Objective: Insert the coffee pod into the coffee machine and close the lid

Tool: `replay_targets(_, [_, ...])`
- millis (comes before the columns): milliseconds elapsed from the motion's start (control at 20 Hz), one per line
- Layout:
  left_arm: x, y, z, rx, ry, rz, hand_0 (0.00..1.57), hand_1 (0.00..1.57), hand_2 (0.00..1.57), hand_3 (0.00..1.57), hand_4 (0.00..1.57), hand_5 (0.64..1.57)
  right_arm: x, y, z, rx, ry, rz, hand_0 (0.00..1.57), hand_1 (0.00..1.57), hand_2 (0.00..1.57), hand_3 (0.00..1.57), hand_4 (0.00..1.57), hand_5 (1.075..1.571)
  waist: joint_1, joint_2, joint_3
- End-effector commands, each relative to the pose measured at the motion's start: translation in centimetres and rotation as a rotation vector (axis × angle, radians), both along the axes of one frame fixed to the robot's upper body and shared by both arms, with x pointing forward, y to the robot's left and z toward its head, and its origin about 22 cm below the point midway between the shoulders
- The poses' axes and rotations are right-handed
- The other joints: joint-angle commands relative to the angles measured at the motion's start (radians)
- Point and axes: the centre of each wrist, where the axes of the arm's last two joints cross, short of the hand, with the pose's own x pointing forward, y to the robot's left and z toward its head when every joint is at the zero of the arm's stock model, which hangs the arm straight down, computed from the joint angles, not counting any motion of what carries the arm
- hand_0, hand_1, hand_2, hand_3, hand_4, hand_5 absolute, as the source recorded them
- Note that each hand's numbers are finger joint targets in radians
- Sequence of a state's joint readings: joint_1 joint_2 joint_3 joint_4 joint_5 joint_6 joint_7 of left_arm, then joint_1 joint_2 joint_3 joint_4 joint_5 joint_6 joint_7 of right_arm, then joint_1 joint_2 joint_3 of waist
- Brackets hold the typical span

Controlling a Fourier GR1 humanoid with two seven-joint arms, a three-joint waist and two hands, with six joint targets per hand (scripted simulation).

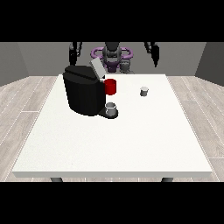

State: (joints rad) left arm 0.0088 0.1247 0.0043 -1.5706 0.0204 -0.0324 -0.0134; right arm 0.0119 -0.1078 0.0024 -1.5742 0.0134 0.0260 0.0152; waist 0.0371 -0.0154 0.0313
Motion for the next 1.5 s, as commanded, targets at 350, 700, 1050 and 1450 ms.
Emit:
replay_targets(350, [-3.1,-0.9,-2.0,-0.094,-0.116,-0.064,0.00,0.00,0.00,0.00,0.30,1.571,-1.1,-1.6,-2.2,0.098,-0.046,-0.267,0.00,0.00,0.00,0.00,0.11,1.571,-0.017,-0.063,-0.0314])
replay_targets(700, [-3.2,1.8,-0.7,0.082,-0.112,-0.133,0.00,0.00,0.00,0.00,0.32,1.571,-0.7,-1.8,-2.4,0.064,-0.061,-0.258,0.00,0.00,0.00,0.00,0.22,1.571,0.001,-0.032,-0.0312])
replay_targets(1050, [2.2,4.0,3.0,0.216,-0.035,-0.077,0.00,0.00,0.00,0.00,0.00,1.571,0.8,2.3,-1.1,0.121,-0.118,-0.194,0.00,0.00,0.00,0.00,0.19,1.571,-0.074,0.031,-0.0311])
replay_targets(1450, [5.4,6.1,0.8,0.289,0.020,-0.042,0.00,0.00,0.00,0.00,0.00,1.571,2.2,2.7,0.9,0.146,-0.162,-0.109,0.00,0.00,0.00,0.00,0.26,1.571,-0.154,0.132,-0.0316])
